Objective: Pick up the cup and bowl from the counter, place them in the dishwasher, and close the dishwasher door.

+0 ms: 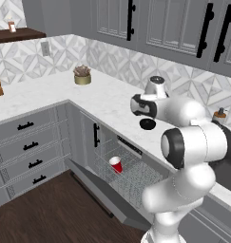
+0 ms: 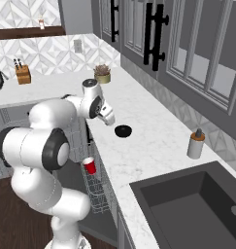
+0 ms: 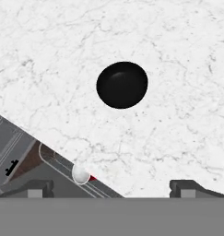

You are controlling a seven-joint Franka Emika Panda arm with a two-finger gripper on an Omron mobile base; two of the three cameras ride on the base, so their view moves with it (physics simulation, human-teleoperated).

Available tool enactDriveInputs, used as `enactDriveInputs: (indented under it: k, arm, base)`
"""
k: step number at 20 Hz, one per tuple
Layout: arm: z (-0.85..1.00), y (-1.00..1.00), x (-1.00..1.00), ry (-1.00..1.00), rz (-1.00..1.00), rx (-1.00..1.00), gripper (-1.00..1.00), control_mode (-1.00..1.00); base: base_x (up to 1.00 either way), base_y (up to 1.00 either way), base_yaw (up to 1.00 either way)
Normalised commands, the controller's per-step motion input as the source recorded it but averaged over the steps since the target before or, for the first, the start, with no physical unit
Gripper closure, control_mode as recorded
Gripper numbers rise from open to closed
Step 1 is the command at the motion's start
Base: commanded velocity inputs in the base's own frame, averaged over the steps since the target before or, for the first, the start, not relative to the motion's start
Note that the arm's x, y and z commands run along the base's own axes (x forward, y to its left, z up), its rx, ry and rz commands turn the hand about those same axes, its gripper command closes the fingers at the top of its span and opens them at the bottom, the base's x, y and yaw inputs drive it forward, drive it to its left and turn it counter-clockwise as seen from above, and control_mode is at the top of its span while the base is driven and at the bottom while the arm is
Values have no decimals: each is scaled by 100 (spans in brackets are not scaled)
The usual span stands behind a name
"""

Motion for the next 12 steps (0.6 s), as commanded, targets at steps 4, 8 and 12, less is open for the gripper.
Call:
enactDriveInputs:
  k: [4, 8, 12]
  arm:
    - [-53, -26, 26, 1, 0, -1, -100, -100]
    - [-34, -64, 8, -4, 0, 1, -100, -100]
    - [-28, -64, 1, -11, 0, 14, -100, -100]
  base:
    - [0, 0, 0]
    - [0, 0, 0]
    - [0, 0, 0]
